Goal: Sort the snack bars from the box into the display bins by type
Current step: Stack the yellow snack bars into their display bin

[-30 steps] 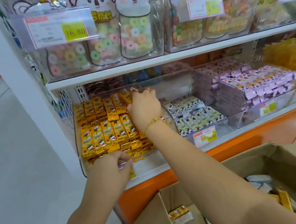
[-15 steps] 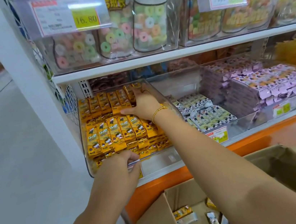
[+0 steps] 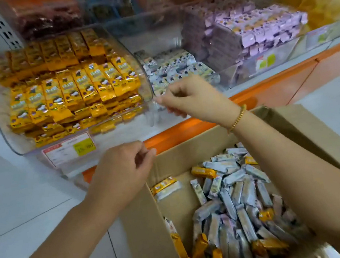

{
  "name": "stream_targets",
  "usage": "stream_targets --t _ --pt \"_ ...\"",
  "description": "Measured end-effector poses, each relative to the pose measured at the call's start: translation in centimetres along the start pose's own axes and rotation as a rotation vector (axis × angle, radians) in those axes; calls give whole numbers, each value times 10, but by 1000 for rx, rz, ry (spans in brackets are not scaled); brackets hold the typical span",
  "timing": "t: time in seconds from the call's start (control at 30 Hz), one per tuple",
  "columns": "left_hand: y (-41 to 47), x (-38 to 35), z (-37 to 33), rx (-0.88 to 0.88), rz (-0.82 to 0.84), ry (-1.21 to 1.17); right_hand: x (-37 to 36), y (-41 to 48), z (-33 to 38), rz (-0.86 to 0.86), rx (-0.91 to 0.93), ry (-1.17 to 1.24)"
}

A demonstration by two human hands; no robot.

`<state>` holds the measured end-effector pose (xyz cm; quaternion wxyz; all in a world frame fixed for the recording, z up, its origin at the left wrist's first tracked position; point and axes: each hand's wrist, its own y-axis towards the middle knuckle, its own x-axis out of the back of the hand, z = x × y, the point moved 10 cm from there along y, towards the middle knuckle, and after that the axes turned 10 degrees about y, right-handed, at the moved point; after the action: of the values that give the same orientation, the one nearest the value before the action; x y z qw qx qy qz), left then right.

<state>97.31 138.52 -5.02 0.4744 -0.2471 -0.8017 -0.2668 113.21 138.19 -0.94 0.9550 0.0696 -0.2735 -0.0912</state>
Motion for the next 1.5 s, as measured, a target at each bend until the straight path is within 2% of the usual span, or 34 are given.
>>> stream_targets --t 0.17,0.23,0.33,0.5,0.67,0.77,1.13,1.2,1.3,1.4,1.43,1.5 --pt "-28 -108 11 137 426 80 -1 -97 -197 163 -510 -252" --pt "-49 -147 18 219 593 154 -13 -147 -266 290 -681 -313" --pt "-75 -178 23 309 673 210 -56 -215 -321 484 -803 -248" --pt "-101 -195 34 398 724 239 -138 -255 -311 672 -770 -18" --pt "-102 -195 39 369 748 235 -201 -275 -295 953 -557 -192" --pt "-101 -192 37 339 760 263 -222 -290 -288 1006 -468 -258" --pt "-88 -178 31 328 790 304 -209 -281 -285 768 -599 -23" --pt "-84 -175 30 352 794 281 -192 -268 -284 660 -634 70" --pt "-82 -167 28 402 800 199 -150 -235 -269 428 -702 351" --pt "-73 -154 22 422 703 -11 -102 -189 -227 202 -605 572" --pt "-69 -150 23 464 662 -153 -84 -174 -209 119 -543 613" --pt "-64 -144 14 623 611 -635 -55 -150 -168 -41 -404 656"
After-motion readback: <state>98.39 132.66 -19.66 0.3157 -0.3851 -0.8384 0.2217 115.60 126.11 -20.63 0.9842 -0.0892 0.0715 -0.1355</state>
